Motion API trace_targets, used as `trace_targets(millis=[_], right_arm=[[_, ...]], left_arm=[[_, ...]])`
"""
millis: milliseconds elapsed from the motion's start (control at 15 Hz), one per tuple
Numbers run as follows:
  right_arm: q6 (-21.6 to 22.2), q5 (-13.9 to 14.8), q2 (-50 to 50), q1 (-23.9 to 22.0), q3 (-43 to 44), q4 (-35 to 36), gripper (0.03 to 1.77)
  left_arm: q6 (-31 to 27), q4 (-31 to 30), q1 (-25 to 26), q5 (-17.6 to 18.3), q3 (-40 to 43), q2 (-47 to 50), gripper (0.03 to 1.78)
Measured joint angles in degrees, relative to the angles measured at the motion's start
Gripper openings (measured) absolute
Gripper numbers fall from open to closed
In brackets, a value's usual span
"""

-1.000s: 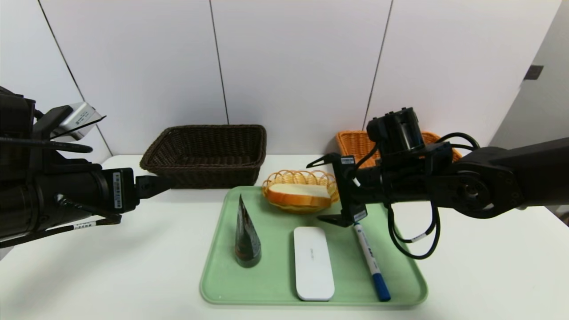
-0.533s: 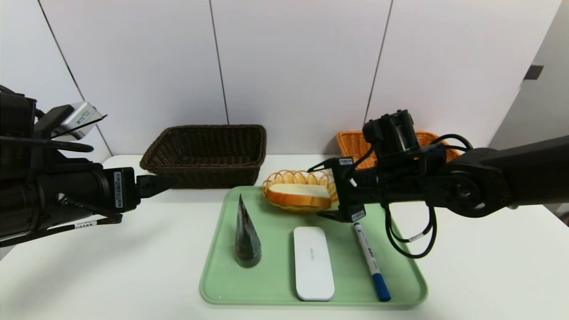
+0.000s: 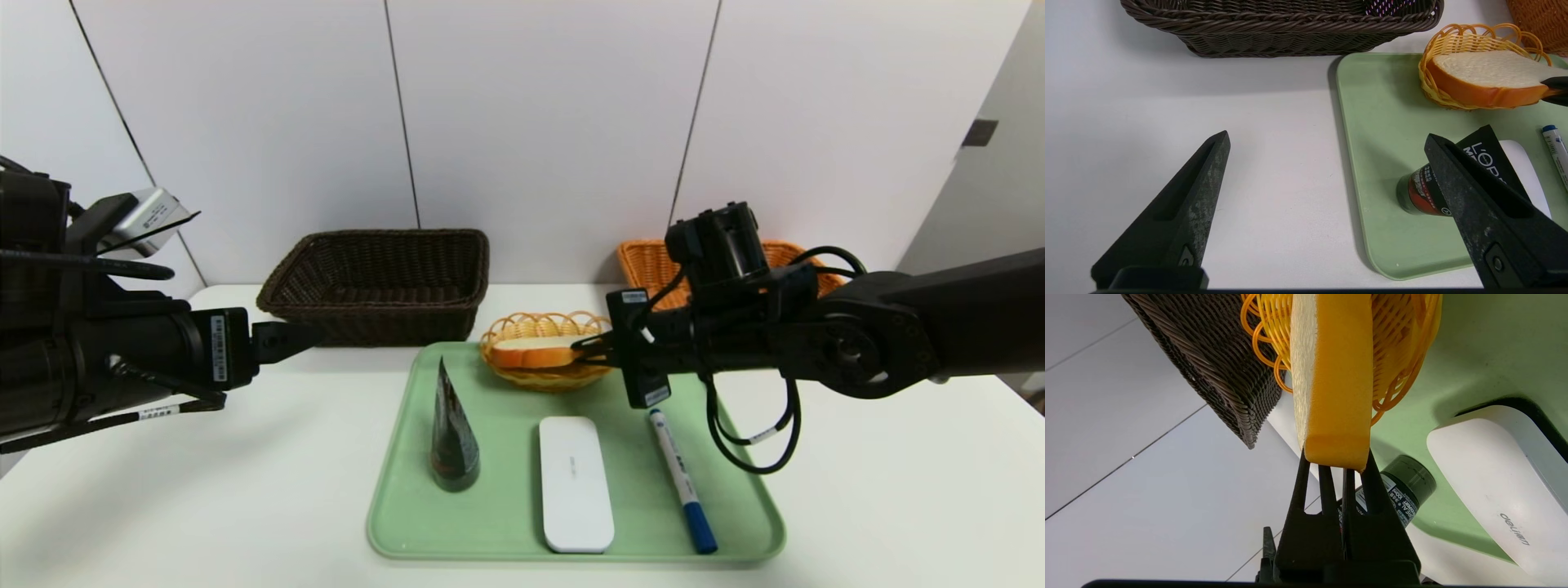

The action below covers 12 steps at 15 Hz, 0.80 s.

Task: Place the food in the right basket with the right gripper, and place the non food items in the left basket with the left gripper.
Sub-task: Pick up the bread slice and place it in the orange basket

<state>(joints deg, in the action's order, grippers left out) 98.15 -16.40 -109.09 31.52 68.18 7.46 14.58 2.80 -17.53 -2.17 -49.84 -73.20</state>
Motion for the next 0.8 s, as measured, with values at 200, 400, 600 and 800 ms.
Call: trace_targets(millis=[200, 400, 600, 800], right_arm=[[0.0, -0.1, 0.0, 0.0, 0.0, -0.2, 0.08], [-0.5, -0.1, 0.1, 0.1, 0.0, -1.0, 0.08], [-0.8, 0.0, 1.3, 0.4, 0.0, -1.1, 0.08], [-0.9, 0.0, 4.1, 0.4, 0.5, -1.1, 0.08]], left_arm=[[0.0, 0.0, 0.0, 0.0, 0.0, 0.0, 1.69], [0.2, 0.0, 0.0, 0.0, 0.2, 0.0, 1.69], [0.1, 0.0, 0.0, 0.0, 0.3, 0.0, 1.69], [0.1, 0.0, 0.0, 0.0, 0.3, 0.1, 1.69]])
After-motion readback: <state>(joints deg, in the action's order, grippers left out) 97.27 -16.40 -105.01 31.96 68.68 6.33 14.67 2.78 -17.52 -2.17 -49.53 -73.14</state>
